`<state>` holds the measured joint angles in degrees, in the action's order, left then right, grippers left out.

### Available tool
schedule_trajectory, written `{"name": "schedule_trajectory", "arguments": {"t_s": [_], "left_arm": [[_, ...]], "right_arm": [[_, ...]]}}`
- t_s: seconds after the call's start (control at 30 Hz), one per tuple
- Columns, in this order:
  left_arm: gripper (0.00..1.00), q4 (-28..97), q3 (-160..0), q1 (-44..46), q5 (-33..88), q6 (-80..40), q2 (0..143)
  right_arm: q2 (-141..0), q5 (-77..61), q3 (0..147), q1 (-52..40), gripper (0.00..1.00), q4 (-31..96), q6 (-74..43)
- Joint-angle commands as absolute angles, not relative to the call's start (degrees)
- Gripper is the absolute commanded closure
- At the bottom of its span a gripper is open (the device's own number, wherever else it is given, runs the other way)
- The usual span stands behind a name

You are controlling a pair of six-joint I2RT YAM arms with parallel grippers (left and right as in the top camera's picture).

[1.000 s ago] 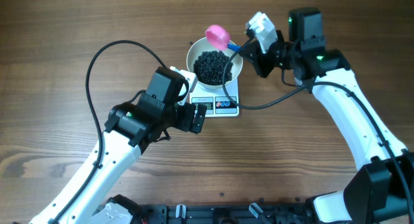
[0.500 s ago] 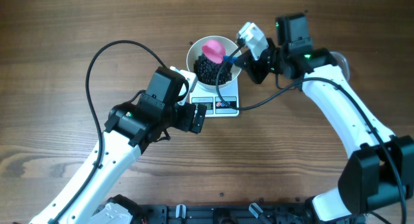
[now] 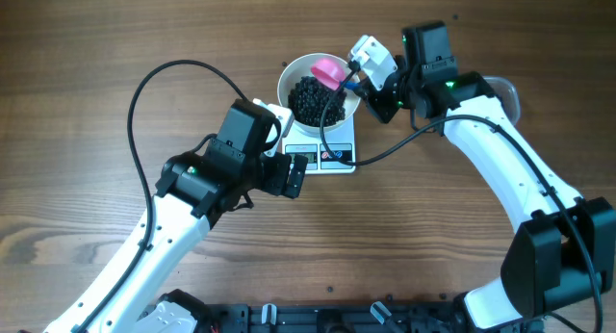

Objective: Scoop item into bowl and weigh 150g on scale
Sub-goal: 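Tip the scoop to pour beans into the white bowl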

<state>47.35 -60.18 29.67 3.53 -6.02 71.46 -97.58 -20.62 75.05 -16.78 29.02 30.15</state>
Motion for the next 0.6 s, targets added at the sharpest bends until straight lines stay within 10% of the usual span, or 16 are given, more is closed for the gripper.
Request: {"name": "schedule_trajectory", "arguments": {"t_s": [0.0,0.57], "left_arm": [[0.00,47.35,-61.30,29.50,4.01,-4.73,71.05],[0.00,47.35,-61.30,29.50,4.01,-4.71,71.05]], "right_arm": [[-99.66,-19.68,75.31,-16.93,0.95,27.59,31.48],[-100.14,-22.31,75.31,-16.93,0.96,28.38,31.38]]}}
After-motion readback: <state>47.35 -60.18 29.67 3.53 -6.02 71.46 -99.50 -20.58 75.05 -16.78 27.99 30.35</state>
